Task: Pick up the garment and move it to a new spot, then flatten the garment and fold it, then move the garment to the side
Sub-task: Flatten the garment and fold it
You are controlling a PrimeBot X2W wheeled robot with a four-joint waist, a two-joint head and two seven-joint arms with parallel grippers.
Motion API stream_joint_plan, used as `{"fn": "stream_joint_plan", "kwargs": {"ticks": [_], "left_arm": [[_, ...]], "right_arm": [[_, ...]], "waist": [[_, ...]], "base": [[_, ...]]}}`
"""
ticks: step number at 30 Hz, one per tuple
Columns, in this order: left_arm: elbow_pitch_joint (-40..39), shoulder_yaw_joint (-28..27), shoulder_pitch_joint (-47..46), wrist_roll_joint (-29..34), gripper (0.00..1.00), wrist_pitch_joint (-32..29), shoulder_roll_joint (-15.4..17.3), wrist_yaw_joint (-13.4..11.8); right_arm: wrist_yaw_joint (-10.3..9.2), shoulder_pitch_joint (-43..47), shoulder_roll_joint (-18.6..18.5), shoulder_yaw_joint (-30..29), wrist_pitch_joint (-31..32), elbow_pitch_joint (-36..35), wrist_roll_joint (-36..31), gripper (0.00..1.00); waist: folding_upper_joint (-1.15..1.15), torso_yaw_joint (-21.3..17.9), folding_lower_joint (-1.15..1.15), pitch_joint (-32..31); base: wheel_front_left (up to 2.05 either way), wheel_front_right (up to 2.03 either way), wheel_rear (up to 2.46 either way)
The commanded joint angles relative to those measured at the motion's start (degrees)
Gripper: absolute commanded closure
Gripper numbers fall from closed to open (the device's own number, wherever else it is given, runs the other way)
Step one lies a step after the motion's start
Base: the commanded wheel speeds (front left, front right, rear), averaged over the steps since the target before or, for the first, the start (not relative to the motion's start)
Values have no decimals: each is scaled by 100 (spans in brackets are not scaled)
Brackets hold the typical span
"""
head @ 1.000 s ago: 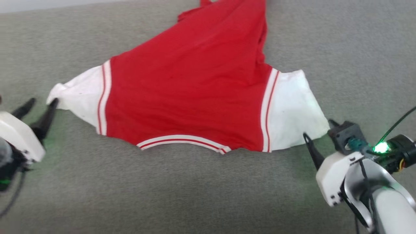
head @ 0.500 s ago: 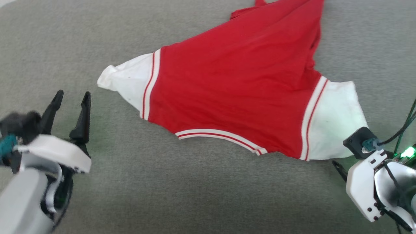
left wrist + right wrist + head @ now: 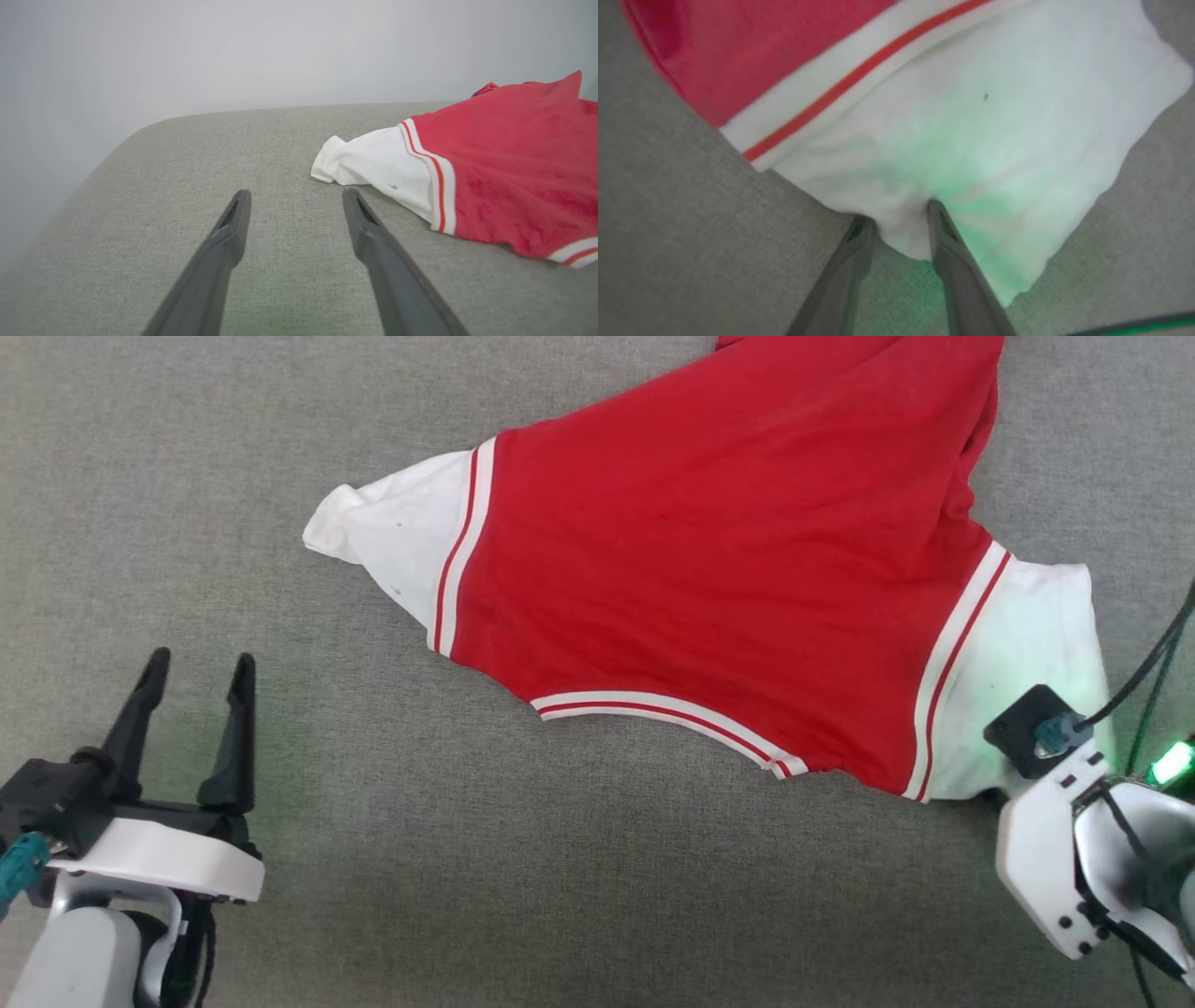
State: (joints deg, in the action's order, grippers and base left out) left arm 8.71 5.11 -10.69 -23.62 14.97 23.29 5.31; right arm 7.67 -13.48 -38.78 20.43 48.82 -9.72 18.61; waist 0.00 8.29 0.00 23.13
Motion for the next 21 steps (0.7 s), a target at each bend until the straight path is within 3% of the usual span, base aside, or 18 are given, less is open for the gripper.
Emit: {"fn": "stream_joint_plan", "kwargs": {"ticks": [1,4,7,12,16,19,21], "left_arm": [[-22,-56,27,85,0,30,-18,49],[-76,-170,4,201,0,30,-22,150],[-122,2,-101,353,0,31,242,210],[-392,1893,-831,36,0,30,1991,205],[-575,3644,-1955,-469,0,-201,3325,205],[-696,4915,-2957,-839,0,-494,3933,207],[-680,5724,-3688,-1029,0,-705,4122,207]], "right_arm": [[-34,75,36,76,75,277,-73,100],[-33,32,143,8,23,335,-134,100],[-34,-6,227,-83,-29,356,-198,100],[-38,-84,386,-285,-54,268,-345,100],[-38,-233,520,-286,15,177,-423,100],[-38,-361,612,-244,63,130,-489,100],[-38,-439,672,-200,75,127,-541,100]], "waist": [[0,-22,0,18],[0,-95,0,47],[0,-181,0,71],[0,-324,0,162],[0,-425,0,286],[0,-506,0,424],[0,-561,0,519]], "base": [[0,0,0],[0,0,0],[0,0,0],[0,0,0],[0,0,0],[0,0,0],[0,0,0]]}}
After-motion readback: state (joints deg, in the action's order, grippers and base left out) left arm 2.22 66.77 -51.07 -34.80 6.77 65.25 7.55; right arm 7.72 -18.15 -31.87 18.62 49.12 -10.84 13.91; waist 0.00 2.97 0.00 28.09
